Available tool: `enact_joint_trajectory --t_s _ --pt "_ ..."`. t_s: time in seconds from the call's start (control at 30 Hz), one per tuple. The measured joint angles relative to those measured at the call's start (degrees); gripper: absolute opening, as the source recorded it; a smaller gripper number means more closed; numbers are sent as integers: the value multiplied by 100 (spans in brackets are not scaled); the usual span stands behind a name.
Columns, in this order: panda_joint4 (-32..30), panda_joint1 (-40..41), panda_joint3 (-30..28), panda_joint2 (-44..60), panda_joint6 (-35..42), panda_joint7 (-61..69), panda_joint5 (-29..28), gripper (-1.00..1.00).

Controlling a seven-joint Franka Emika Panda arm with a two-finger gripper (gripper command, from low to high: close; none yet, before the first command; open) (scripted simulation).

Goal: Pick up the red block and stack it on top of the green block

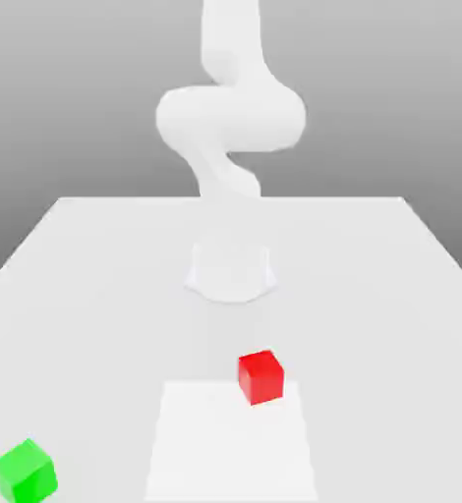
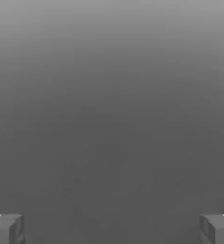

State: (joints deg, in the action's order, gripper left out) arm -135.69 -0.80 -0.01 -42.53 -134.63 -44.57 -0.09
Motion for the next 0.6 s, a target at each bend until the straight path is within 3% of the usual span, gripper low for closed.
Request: enact_joint_trajectory --t_s 0.47,0.6 --pt "-2699 -548 -52 2341 -1947 944 -22 0" --pt "-3276 -684 -36 3695 -2996 1220 -2 0"
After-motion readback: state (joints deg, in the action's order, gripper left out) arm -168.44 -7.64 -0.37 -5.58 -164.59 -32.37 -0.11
